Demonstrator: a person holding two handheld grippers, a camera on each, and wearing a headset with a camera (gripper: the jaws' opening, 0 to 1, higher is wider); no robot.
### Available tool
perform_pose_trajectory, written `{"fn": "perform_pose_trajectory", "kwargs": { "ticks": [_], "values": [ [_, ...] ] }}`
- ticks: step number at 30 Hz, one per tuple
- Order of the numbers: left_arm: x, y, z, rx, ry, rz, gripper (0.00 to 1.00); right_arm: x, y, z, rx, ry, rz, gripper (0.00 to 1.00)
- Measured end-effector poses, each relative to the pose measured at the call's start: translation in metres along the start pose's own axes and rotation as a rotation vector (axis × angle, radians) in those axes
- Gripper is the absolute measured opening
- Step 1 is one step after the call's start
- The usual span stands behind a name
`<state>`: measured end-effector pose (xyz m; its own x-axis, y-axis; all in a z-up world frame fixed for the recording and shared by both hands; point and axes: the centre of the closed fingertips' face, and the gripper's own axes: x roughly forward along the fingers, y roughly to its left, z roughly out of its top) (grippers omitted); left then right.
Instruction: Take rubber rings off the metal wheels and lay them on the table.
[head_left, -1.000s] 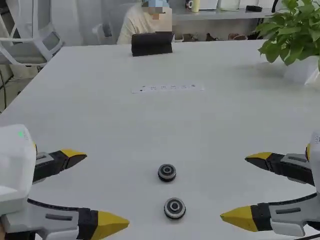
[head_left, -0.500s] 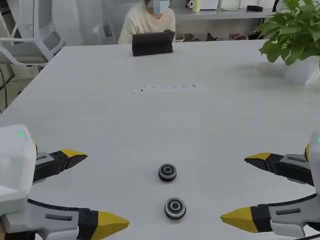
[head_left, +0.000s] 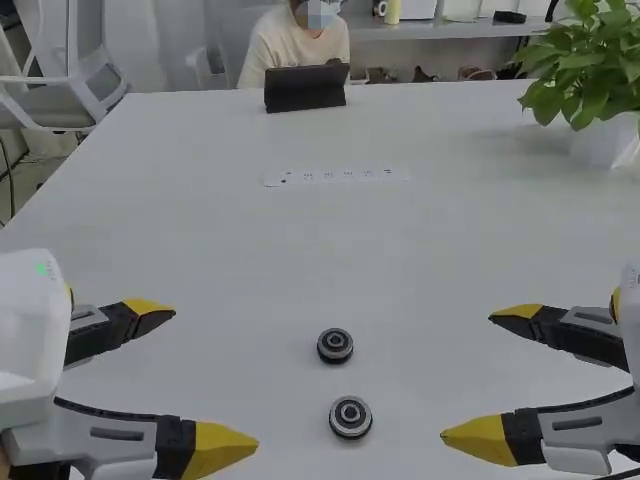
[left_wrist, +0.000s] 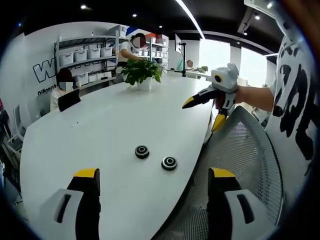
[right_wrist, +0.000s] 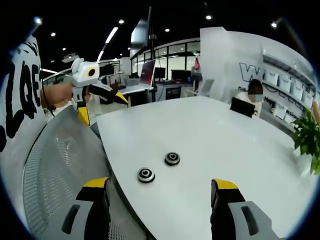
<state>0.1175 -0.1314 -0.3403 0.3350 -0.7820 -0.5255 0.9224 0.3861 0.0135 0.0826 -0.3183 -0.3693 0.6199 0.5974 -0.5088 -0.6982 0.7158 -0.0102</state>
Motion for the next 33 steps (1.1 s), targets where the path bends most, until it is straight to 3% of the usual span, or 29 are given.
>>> {"fn": "perform_pose_trajectory", "kwargs": {
  "ticks": [33],
  "values": [
    [0.0011, -0.0013, 0.0002, 0.007, -0.003, -0.008, 0.85, 0.0061, 0.0023, 0.0006, -0.020, 0.018, 0.033, 0.78]
  ]
}}
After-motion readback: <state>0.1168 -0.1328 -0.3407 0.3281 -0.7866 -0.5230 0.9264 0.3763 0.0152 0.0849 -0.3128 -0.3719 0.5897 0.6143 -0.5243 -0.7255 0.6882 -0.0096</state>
